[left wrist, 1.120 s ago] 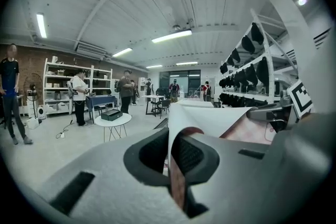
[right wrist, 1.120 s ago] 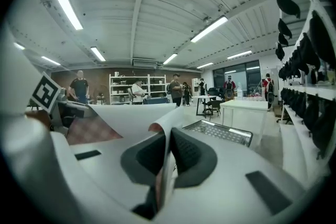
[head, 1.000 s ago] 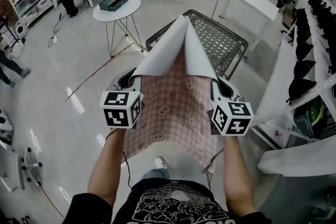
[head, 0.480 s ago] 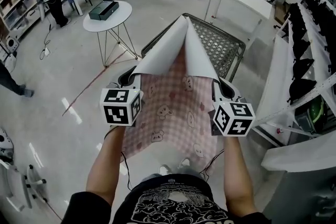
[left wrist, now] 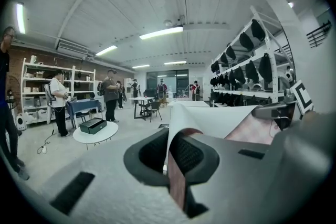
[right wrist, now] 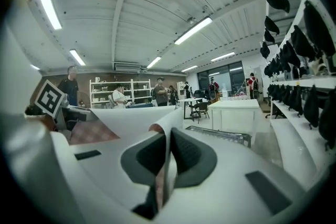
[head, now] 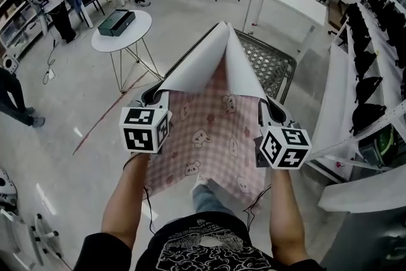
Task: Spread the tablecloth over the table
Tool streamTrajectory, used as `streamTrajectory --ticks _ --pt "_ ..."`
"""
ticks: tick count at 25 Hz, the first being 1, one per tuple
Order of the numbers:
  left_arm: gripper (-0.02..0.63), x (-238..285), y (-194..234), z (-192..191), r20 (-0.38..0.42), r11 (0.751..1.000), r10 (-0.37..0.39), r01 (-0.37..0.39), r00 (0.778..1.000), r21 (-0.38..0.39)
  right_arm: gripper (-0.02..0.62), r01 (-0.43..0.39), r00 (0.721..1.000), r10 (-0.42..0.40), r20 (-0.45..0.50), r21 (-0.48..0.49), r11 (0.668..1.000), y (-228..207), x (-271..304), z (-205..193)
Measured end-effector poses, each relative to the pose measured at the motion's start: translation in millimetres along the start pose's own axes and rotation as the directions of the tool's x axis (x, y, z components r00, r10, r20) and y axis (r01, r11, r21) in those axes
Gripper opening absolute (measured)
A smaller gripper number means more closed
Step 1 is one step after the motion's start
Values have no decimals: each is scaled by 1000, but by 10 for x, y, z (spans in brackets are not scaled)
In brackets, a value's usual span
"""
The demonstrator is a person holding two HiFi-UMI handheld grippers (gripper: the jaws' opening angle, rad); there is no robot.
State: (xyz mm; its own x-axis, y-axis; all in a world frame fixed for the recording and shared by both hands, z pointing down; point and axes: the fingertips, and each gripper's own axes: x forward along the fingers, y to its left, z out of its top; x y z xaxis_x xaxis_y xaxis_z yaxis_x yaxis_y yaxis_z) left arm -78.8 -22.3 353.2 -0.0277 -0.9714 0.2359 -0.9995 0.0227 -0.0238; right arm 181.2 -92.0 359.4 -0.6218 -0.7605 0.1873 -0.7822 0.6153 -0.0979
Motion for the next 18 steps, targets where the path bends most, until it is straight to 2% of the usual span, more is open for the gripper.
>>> streamTrajectory --ticks 11,18 --pt "8 1353 284 259 -25 997 -60 61 998 45 6 75 997 -74 -11 64 995 -608 1025 145" --pt "8 2056 321 334 -61 993 -98 102 993 65 6 138 990 -136 -32 83 987 -1018 1431 172"
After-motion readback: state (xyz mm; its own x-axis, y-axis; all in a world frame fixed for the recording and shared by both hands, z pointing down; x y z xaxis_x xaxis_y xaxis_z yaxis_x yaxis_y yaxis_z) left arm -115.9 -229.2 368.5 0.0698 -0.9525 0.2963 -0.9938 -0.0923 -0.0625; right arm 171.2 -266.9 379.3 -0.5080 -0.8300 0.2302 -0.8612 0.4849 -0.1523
